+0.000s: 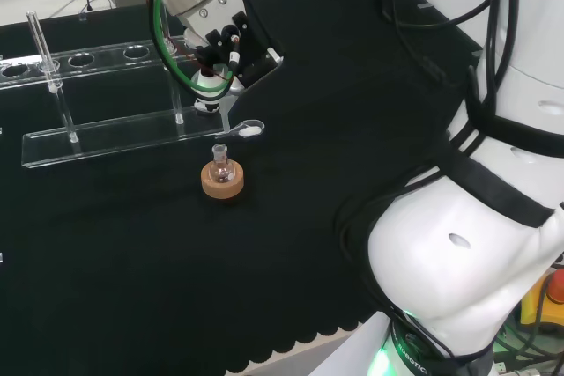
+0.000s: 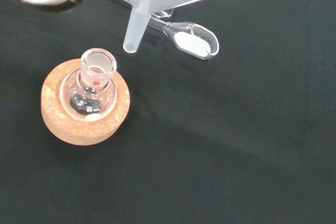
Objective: Place the funnel on the round-bottom flask.
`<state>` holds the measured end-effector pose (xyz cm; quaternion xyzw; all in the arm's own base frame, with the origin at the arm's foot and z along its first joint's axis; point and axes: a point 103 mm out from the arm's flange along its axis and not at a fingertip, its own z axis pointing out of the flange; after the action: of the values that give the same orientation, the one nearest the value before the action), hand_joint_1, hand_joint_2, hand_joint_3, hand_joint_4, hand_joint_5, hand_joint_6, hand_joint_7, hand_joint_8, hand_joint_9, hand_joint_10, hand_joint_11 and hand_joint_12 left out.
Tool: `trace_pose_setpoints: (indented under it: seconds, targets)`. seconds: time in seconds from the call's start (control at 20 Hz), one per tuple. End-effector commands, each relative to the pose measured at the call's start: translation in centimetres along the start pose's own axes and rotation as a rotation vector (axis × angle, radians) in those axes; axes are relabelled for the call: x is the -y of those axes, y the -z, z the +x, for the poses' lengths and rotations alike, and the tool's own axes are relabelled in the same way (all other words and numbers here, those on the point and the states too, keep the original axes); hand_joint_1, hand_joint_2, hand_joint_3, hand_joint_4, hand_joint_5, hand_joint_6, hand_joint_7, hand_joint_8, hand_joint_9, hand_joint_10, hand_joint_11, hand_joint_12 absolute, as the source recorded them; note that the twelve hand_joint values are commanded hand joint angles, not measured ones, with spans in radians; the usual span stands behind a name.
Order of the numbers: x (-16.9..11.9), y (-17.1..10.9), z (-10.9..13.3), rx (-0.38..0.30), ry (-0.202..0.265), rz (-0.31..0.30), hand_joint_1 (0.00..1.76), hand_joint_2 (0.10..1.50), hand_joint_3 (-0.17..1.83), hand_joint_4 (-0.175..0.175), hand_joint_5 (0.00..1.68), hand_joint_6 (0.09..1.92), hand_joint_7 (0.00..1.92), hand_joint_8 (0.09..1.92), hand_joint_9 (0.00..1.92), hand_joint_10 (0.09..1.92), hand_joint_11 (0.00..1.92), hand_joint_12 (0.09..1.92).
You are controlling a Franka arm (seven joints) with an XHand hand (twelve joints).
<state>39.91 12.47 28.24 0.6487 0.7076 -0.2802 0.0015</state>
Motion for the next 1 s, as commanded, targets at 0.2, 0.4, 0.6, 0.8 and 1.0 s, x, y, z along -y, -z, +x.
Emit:
trace_pose_setpoints:
  seconds: [0.2, 0.4, 0.6, 0.8, 1.0]
  targets:
    - [-1.0, -0.9, 0.5, 0.001, 0.026, 0.006, 0.91, 0.65, 0.8, 0.0, 0.73, 0.85, 0.8, 0.69, 1.2, 0.5, 0.78, 1.2]
    - [-1.3, -1.4, 0.4, 0.046, 0.025, 0.053, 0.91, 0.65, 0.8, -0.001, 0.73, 0.85, 0.8, 0.69, 1.2, 0.5, 0.78, 1.2]
    - [-1.4, -1.6, 0.0, 0.028, 0.017, 0.045, 0.91, 0.65, 0.8, -0.001, 0.73, 0.85, 0.8, 0.69, 1.19, 0.51, 0.78, 1.2]
    - [-1.5, -1.0, 1.5, 0.023, 0.018, 0.038, 0.91, 0.65, 0.8, -0.001, 0.73, 0.85, 0.79, 0.69, 1.19, 0.51, 0.78, 1.2]
    - [-1.4, -1.5, 0.5, -0.016, 0.039, 0.013, 0.91, 0.65, 0.8, -0.001, 0.73, 0.85, 0.79, 0.69, 1.19, 0.51, 0.78, 1.2]
